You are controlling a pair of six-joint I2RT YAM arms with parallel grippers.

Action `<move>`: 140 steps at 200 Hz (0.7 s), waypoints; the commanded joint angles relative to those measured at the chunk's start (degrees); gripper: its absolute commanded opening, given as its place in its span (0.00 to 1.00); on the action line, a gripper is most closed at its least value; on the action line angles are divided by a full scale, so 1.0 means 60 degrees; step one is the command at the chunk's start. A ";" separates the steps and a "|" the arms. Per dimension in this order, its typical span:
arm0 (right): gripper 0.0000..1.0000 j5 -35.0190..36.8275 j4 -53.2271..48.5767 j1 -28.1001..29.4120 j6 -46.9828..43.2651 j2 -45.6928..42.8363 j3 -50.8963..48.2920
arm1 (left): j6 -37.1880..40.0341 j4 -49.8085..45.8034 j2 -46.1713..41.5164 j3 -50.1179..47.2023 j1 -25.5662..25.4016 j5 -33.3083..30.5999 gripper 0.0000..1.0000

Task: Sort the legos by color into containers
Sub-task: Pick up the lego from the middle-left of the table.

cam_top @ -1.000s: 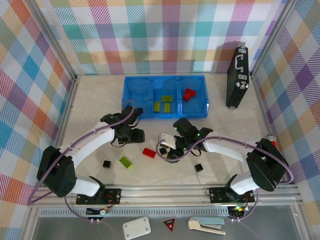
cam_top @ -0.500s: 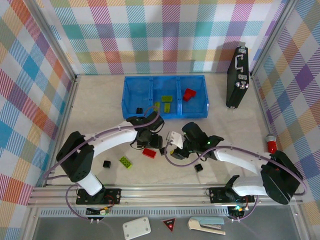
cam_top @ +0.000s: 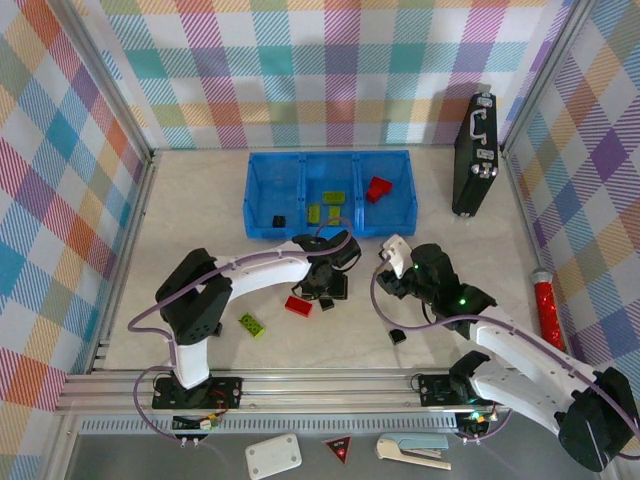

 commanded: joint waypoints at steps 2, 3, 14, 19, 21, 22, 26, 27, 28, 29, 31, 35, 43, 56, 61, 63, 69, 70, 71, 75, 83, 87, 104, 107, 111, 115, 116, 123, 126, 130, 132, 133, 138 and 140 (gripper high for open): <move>0.54 0.0109 0.0203 -0.0028 0.0229 -0.0053 -0.0108 | -0.0420 -0.0498 0.0219 0.0209 -0.0074 -0.0145 0.62; 0.54 0.0109 0.0207 -0.0028 0.0229 -0.0055 -0.0106 | -0.0420 -0.0483 0.0227 0.0204 -0.0072 -0.0142 0.62; 0.53 0.0063 0.0242 -0.0028 0.0214 0.0002 -0.0120 | -0.0477 -0.0414 0.0289 0.0185 -0.0085 -0.0082 0.62; 0.53 0.0048 0.0267 -0.0028 0.0214 0.0027 -0.0134 | -0.0498 -0.0403 0.0313 0.0173 -0.0085 -0.0042 0.61; 0.53 0.0029 0.0269 -0.0028 0.0214 0.0031 -0.0133 | -0.0498 -0.0400 0.0332 0.0171 -0.0085 -0.0031 0.61; 0.53 0.0023 0.0269 -0.0028 0.0214 0.0039 -0.0140 | -0.0510 -0.0397 0.0335 0.0178 -0.0085 -0.0026 0.61; 0.53 0.0018 0.0297 -0.0029 0.0207 0.0057 -0.0133 | -0.0509 -0.0382 0.0359 0.0171 -0.0092 -0.0022 0.61; 0.53 0.0018 0.0297 -0.0029 0.0210 0.0059 -0.0132 | -0.0508 -0.0381 0.0363 0.0164 -0.0096 -0.0015 0.61; 0.53 0.0017 0.0298 -0.0028 0.0212 0.0053 -0.0132 | -0.0515 -0.0380 0.0372 0.0160 -0.0098 -0.0018 0.60; 0.53 0.0017 0.0305 -0.0028 0.0213 0.0064 -0.0132 | -0.0519 -0.0387 0.0384 0.0165 -0.0099 -0.0006 0.60; 0.53 0.0010 0.0307 -0.0028 0.0214 0.0062 -0.0139 | -0.0525 -0.0385 0.0386 0.0158 -0.0099 0.0011 0.60; 0.53 0.0003 0.0323 -0.0028 0.0202 0.0083 -0.0144 | -0.0528 -0.0360 0.0417 0.0156 -0.0100 0.0041 0.59; 0.53 0.0010 0.0348 -0.0028 0.0198 0.0083 -0.0147 | -0.0551 -0.0311 0.0440 0.0142 -0.0100 0.0092 0.57; 0.53 0.0009 0.0357 -0.0028 0.0199 0.0089 -0.0187 | -0.0557 -0.0219 0.0482 0.0118 -0.0114 0.0203 0.55; 0.53 0.0016 0.0375 -0.0028 0.0198 0.0090 -0.0177 | -0.0543 -0.0211 0.0506 0.0123 -0.0114 0.0232 0.54; 0.53 0.0006 0.0384 -0.0035 0.0199 0.0090 -0.0180 | -0.0542 -0.0206 0.0504 0.0126 -0.0114 0.0239 0.54; 0.53 0.0003 0.0368 -0.0027 0.0199 0.0090 -0.0178 | -0.0550 -0.0213 0.0531 0.0139 -0.0114 0.0259 0.54; 0.53 0.0003 0.0370 -0.0028 0.0199 0.0083 -0.0184 | -0.0551 -0.0216 0.0544 0.0140 -0.0114 0.0265 0.54; 0.53 0.0003 0.0371 -0.0028 0.0199 0.0087 -0.0187 | -0.0544 -0.0210 0.0551 0.0141 -0.0122 0.0268 0.54; 0.53 0.0008 0.0372 -0.0028 0.0207 0.0090 -0.0196 | -0.0543 -0.0212 0.0564 0.0149 -0.0128 0.0271 0.54; 0.53 -0.0003 0.0385 -0.0028 0.0204 0.0085 -0.0191 | -0.0539 -0.0206 0.0598 0.0158 -0.0129 0.0298 0.52; 0.53 -0.0004 0.0365 -0.0034 0.0224 0.0081 -0.0198 | -0.0551 -0.0215 0.0615 0.0164 -0.0129 0.0321 0.52; 0.53 0.0005 0.0357 -0.0028 0.0228 0.0057 -0.0220 | -0.0539 -0.0175 0.0672 0.0173 -0.0144 0.0344 0.48; 0.53 0.0010 0.0364 -0.0028 0.0227 0.0061 -0.0231 | -0.0530 -0.0175 0.0673 0.0178 -0.0144 0.0368 0.48; 0.53 0.0007 0.0366 -0.0028 0.0228 0.0061 -0.0221 | -0.0523 -0.0175 0.0683 0.0185 -0.0144 0.0359 0.47; 0.53 0.0014 0.0358 -0.0031 0.0228 0.0040 -0.0220 | -0.0523 -0.0169 0.0688 0.0188 -0.0157 0.0359 0.46; 0.53 0.0008 0.0357 -0.0029 0.0221 0.0043 -0.0220 | -0.0523 -0.0172 0.0689 0.0194 -0.0158 0.0359 0.46; 0.53 0.0003 0.0366 -0.0027 0.0221 0.0029 -0.0241 | -0.0515 -0.0200 0.0688 0.0218 -0.0158 0.0371 0.45; 0.53 0.0002 0.0367 -0.0028 0.0228 0.0031 -0.0235 | -0.0521 -0.0202 0.0684 0.0217 -0.0158 0.0360 0.44; 0.53 0.0002 0.0370 -0.0030 0.0225 0.0032 -0.0237 | -0.0511 -0.0204 0.0689 0.0232 -0.0158 0.0359 0.44; 0.53 0.0002 0.0356 -0.0029 0.0224 0.0028 -0.0243 | -0.0501 -0.0211 0.0689 0.0237 -0.0158 0.0359 0.44; 0.53 0.0002 0.0357 -0.0036 0.0226 0.0030 -0.0239 | -0.0504 -0.0215 0.0689 0.0241 -0.0158 0.0359 0.43; 0.53 0.0002 0.0357 -0.0027 0.0228 0.0014 -0.0249 | -0.0486 -0.0220 0.0689 0.0255 -0.0158 0.0348 0.43; 0.53 0.0010 0.0357 -0.0028 0.0228 0.0016 -0.0238 | -0.0480 -0.0227 0.0682 0.0253 -0.0158 0.0345 0.42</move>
